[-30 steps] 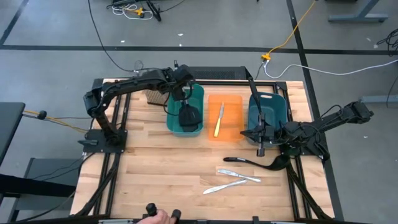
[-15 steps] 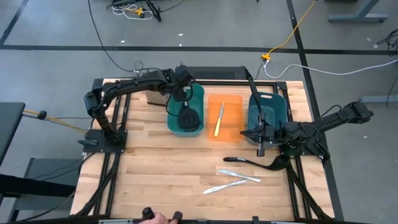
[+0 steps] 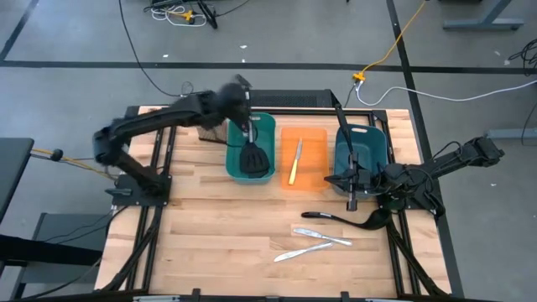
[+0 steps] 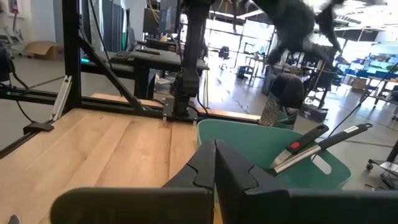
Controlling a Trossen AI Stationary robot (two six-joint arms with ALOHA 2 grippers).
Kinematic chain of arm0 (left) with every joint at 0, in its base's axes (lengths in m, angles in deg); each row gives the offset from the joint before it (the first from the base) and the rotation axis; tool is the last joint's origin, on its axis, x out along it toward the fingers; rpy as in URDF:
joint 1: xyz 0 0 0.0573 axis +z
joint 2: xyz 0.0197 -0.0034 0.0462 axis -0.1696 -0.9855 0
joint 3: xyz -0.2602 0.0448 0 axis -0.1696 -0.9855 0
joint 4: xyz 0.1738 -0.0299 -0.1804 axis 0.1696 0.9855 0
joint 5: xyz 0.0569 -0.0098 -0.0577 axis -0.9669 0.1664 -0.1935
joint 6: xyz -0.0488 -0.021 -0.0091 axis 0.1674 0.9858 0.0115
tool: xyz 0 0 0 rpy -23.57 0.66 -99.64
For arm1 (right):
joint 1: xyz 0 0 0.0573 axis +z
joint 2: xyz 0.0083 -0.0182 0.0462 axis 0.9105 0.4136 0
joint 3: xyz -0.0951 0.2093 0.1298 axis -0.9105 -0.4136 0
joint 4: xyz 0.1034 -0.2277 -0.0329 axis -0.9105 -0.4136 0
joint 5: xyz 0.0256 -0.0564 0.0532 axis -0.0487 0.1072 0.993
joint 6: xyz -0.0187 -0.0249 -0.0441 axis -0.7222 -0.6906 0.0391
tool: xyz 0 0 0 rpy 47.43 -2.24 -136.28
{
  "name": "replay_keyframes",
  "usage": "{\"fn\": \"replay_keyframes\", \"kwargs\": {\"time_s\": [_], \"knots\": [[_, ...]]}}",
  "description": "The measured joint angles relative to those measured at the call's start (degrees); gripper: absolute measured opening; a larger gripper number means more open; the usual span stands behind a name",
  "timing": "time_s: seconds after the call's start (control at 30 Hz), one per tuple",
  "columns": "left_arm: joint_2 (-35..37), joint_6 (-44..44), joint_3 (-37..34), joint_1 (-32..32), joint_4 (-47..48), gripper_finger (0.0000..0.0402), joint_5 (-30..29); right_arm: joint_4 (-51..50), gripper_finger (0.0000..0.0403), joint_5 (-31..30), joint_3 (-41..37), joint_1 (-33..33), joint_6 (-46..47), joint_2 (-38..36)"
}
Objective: Pick & Place Kitchen Items
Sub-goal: Put the bottom silver table knife into the orange bin
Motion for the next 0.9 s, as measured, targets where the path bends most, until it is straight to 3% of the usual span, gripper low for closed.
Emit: {"fn": "replay_keyframes", "kwargs": {"time_s": [0.13,0.23,0.33,0.47,0.63,0.77,0.9], "knots": [[10.6,22.7,0.0,2.7,1.6,0.0081,10.1,0.9,0.0009,0.0,0.0,0.0,0.0,0.0],[18.6,41.8,0.1,6.8,4.6,0.0050,23.1,1.0,0.0009,0.0,0.0,0.0,0.0,0.0],[25.2,55.2,0.1,11.3,9.5,0.0016,35.8,1.1,0.0009,0.0,0.0,0.0,0.1,0.0],[32.2,66.0,0.1,15.3,13.9,0.0009,48.4,1.1,0.0009,0.0,0.0,0.0,0.3,0.0],[37.4,76.3,-1.1,16.9,16.4,0.0005,58.4,1.5,0.0009,0.0,0.0,0.0,0.5,0.0],[43.7,82.8,-11.7,16.9,8.7,0.0006,65.5,2.0,0.0009,0.1,0.0,0.0,0.7,0.0],[52.9,85.6,-27.3,16.9,-6.6,0.0004,66.8,2.2,0.0009,1.8,0.0,0.0,0.9,0.0]]}}
